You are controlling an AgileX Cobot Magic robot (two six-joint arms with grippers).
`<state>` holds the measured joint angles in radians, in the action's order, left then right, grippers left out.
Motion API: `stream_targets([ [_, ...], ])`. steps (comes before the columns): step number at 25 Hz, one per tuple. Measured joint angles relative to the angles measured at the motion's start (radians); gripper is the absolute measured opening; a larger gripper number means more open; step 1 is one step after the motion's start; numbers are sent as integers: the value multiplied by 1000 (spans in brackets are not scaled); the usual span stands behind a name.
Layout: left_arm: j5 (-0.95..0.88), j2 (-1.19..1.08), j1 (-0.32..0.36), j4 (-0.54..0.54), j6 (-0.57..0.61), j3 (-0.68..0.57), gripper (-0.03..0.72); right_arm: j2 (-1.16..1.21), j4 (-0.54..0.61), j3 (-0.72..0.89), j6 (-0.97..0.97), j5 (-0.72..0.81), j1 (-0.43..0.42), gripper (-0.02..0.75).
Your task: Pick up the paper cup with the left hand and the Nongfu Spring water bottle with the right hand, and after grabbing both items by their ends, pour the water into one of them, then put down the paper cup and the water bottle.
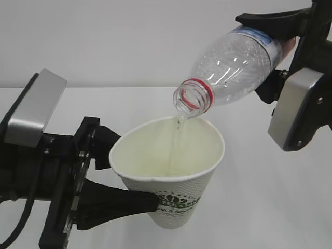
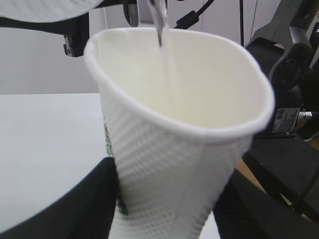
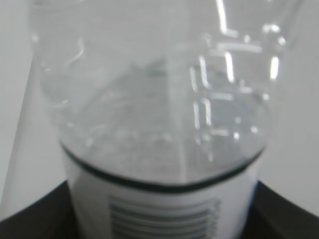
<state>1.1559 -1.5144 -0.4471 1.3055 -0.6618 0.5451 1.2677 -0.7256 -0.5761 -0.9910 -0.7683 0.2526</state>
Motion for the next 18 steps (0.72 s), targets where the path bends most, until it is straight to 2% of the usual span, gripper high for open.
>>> stream_targets([
  [18, 0, 0, 0, -6, 0, 0, 420, 0, 2, 0, 0, 0, 0, 483],
])
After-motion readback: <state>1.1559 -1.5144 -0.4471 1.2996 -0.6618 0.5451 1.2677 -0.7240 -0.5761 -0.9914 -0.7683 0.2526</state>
